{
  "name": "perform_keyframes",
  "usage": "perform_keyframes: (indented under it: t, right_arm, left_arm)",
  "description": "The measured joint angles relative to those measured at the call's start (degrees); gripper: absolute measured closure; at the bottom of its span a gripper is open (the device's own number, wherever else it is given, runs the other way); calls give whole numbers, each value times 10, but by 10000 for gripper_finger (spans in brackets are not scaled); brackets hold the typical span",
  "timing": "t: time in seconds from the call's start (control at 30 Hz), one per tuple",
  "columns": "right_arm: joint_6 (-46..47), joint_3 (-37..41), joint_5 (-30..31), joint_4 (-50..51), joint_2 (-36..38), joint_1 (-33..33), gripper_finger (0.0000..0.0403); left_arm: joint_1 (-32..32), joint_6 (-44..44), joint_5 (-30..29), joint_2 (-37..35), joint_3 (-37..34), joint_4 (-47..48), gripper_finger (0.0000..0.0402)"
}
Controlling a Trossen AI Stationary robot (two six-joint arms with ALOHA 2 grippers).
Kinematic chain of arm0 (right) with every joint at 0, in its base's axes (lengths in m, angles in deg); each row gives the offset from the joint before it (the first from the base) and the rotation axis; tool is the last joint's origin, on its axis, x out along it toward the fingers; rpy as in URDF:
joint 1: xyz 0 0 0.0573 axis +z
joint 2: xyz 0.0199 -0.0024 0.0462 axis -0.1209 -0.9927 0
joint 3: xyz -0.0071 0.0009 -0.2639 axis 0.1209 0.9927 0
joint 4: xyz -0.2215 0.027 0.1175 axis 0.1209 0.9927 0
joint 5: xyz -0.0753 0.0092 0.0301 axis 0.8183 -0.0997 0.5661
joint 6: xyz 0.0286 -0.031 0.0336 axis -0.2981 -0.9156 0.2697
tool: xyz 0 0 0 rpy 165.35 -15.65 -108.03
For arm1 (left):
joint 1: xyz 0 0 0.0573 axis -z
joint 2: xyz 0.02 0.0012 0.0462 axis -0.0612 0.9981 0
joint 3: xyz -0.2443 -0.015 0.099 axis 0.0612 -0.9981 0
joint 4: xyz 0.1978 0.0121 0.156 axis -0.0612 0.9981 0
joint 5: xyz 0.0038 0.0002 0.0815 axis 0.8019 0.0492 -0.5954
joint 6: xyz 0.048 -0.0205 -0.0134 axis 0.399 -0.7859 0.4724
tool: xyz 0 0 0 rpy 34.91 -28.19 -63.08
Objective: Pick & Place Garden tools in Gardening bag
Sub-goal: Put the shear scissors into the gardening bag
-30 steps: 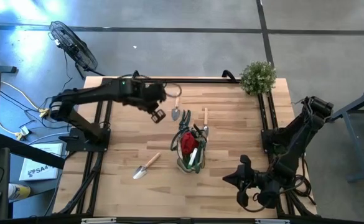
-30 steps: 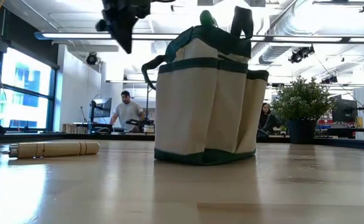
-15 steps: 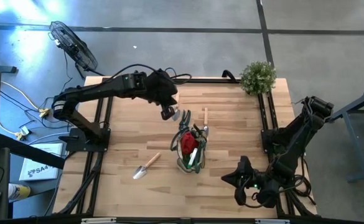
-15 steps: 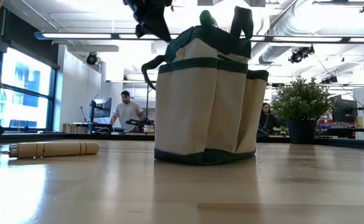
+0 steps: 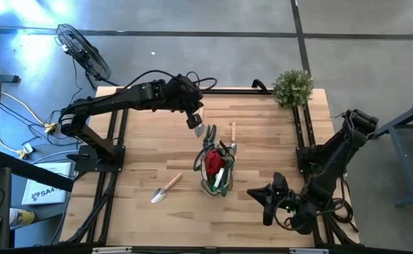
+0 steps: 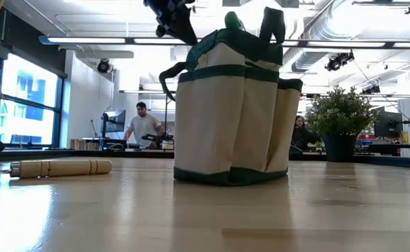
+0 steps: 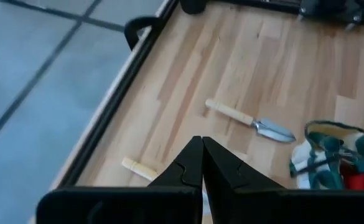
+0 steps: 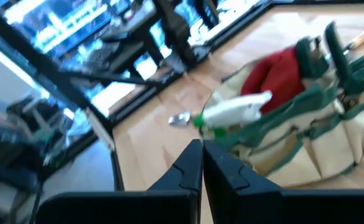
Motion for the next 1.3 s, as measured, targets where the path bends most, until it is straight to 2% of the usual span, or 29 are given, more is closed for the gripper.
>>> perform_keyframes:
  t: [0.17,0.33,0.5,0.73,0.83,0.93,1.07,1.17,1.3]
  right_arm:
    - [-1,0,9,-24,-7,-25,400]
    - [1,0,-13,-36,-27,-55,400]
    - [1,0,-51,-58,-46,-85,400]
    - [-2,0,-89,-72,-52,-104,400]
    - [-10,0,-90,-74,-52,-104,400]
    - [-11,0,-100,-77,-52,-103,400]
    - [-11,0,-101,-93,-52,-103,400]
    - [-12,0,-101,-99,-52,-103,400]
    - [-14,0,-101,-101,-52,-103,400]
  left_arm:
    - [0,-36,-8,11,0,12,401]
    - [0,20,-65,41,-1,27,374]
    - [0,37,-134,62,0,9,314]
    - [0,35,-197,74,-1,-1,217]
    - [0,3,-198,79,0,-5,192]
    - [0,-99,-195,81,-1,6,176]
    - [0,-208,-137,82,-1,26,171]
    - [0,-231,-84,93,-1,43,171]
    - [1,-233,-51,124,-1,70,171]
